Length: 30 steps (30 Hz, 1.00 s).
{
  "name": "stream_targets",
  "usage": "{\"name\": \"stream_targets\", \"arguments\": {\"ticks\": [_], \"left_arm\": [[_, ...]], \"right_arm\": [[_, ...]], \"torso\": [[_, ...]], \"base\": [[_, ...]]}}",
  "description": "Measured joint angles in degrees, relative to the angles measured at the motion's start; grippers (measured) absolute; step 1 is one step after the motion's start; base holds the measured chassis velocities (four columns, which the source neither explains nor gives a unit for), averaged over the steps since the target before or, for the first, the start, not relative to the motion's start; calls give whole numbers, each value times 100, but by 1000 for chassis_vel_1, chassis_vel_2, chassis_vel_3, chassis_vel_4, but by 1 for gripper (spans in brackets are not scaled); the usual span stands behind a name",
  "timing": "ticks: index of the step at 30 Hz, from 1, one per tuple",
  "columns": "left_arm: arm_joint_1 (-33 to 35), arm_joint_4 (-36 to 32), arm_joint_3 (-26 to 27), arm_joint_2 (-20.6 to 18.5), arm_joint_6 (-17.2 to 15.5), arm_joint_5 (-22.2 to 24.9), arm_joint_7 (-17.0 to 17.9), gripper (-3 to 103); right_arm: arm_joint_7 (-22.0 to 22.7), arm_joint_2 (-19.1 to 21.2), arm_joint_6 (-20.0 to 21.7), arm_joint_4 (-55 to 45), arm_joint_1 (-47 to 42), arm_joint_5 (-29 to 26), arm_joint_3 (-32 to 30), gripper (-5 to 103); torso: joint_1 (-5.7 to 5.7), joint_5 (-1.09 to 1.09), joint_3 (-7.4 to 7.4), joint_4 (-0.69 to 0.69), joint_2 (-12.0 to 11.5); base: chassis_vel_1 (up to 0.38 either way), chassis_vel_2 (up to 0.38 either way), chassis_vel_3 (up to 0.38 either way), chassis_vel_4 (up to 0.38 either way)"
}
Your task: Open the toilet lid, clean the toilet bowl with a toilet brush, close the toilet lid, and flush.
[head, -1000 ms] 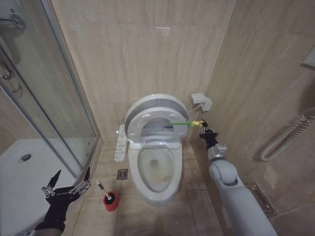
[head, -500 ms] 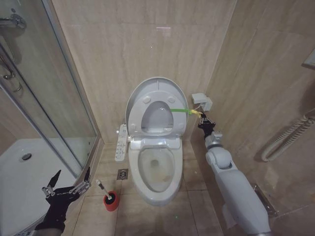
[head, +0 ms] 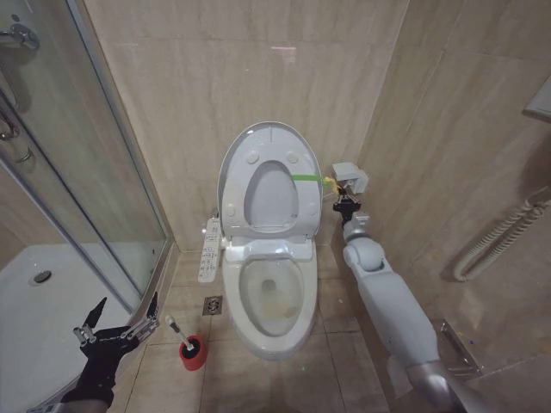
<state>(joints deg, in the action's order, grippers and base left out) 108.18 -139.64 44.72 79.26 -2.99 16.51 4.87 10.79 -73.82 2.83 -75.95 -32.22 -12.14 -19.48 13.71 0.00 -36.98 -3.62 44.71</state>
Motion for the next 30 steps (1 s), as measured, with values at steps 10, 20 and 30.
{"name": "stream_targets", "arguments": {"ticks": [10,20,30], "left_arm": [[0,0,0,0,0,0,0,100],[0,0,0,0,0,0,0,100],[0,0,0,0,0,0,0,100]], "right_arm": [[97,-363,29,538,590,96,179,1],[132,-338,33,763,1047,121,272,1],[138,-101,42,785,1250,105,363,1]], "torso": [[-1,0,0,0,0],[-1,0,0,1,0],[-1,0,1,4,0]], "base": [[0,0,0,0],[0,0,0,0],[0,0,0,0]]}}
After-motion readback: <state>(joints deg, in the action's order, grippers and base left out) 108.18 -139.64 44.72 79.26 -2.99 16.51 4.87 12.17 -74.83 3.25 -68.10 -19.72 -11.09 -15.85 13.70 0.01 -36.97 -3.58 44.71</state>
